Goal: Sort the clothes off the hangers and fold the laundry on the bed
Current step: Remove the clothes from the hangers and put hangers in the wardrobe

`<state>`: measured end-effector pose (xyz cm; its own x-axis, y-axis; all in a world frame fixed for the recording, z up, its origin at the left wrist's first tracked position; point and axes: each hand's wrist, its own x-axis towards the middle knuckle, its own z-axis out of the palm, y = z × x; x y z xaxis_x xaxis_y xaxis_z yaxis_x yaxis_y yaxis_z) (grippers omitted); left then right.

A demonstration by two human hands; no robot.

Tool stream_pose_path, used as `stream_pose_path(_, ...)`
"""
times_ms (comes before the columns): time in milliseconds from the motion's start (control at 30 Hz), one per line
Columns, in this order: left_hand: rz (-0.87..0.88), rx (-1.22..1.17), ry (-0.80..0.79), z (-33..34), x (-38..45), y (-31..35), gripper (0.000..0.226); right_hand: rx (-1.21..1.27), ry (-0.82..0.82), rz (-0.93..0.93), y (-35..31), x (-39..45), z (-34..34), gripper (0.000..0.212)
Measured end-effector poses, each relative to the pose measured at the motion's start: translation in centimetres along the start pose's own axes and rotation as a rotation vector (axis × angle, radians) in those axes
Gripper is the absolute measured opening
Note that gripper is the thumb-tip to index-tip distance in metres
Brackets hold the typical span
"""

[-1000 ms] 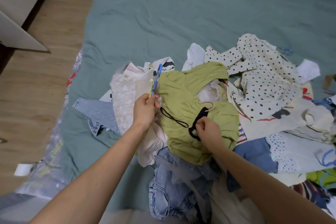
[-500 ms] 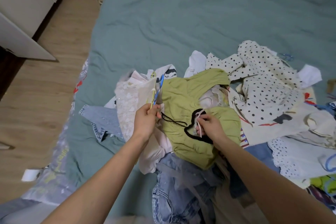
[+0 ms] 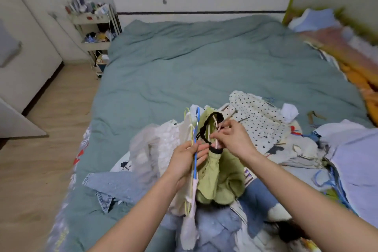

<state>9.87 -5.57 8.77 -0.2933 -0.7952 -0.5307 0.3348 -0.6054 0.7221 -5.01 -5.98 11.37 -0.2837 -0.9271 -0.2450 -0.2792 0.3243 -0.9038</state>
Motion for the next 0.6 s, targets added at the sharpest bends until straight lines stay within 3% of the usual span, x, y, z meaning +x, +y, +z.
stream_pose_path(100, -0.020, -0.004, -0.045, 1.2, -0.8, 0.2, 0.024, 0.056, 0.059, 0.028, 0.2, -2.7, -0.4, 0.012)
stream_pose_path(400, -0.105, 0.041, -0.122, 4.8, -2.2, -0.3, 0.022, 0.007, 0.329, 0.049, 1.9, -7.9, -0.1, 0.022)
stream_pose_path(600, -0.101, -0.107, -0.163, 5.0, -1.4, 0.4, 0.016, -0.265, 0.255, -0.032, 4.1, -10.2, 0.7, 0.018)
